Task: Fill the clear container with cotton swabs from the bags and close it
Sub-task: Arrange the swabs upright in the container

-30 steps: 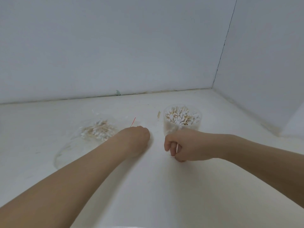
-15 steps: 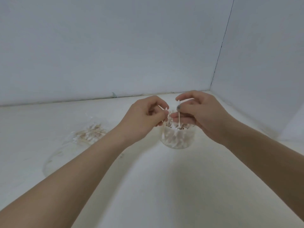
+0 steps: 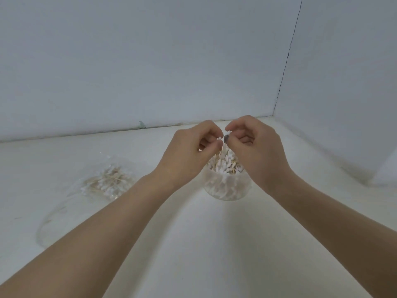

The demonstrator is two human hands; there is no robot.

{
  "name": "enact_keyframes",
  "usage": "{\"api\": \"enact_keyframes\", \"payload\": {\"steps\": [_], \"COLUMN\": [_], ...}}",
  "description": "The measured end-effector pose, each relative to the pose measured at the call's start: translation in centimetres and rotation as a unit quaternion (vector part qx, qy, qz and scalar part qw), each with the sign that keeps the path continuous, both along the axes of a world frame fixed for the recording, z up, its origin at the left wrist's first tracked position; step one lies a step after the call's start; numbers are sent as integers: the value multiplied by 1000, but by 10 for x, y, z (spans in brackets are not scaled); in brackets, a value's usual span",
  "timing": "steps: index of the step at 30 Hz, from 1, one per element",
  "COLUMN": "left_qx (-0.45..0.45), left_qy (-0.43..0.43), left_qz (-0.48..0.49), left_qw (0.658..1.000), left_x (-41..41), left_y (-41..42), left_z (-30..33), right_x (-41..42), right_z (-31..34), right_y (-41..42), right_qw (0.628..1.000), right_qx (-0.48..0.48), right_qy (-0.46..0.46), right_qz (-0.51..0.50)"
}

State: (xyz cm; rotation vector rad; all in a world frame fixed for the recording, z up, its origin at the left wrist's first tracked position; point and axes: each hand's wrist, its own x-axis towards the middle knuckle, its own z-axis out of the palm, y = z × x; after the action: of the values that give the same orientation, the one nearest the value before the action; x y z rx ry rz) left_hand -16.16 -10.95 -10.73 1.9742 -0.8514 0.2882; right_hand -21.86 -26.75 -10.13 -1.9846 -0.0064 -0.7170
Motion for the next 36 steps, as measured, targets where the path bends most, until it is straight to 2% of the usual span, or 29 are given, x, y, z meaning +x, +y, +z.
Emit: {"api": "enact_keyframes", "payload": {"steps": [7, 13, 16, 19, 24, 27, 31, 34, 36], "left_qx": [121, 146, 124, 99, 6, 14, -20, -64, -109], "left_qy": [-55, -43, 26, 82, 209, 207, 228, 265, 321], "left_qz": [-10, -1, -6, -9, -12, -11, 6, 1, 0], "left_qw": [991, 988, 992, 992, 978, 978, 973, 962, 941], "left_x": [2, 3, 3, 2, -3, -7, -6, -4, -3], "left_y": [13, 19, 20, 19, 12, 6, 1, -3, -7], "left_z": [-8, -15, -17, -18, -22, -27, -35, -39, -40], "right_x": [-10, -16, -18, -19, -19, -19, -15, -11, -9], "right_z": [-12, -18, -20, -23, -35, -35, -33, -33, -36], "right_y": [5, 3, -2, -7, -14, -18, -19, -18, -15], "right_qw": [997, 988, 981, 974, 959, 966, 977, 981, 982], "right_qx": [-67, -130, -161, -207, -263, -246, -211, -193, -163], "right_qy": [17, 59, 81, 60, 30, 2, -21, 23, 83], "right_qz": [26, 53, 67, 77, 105, 82, 23, 11, 34]}}
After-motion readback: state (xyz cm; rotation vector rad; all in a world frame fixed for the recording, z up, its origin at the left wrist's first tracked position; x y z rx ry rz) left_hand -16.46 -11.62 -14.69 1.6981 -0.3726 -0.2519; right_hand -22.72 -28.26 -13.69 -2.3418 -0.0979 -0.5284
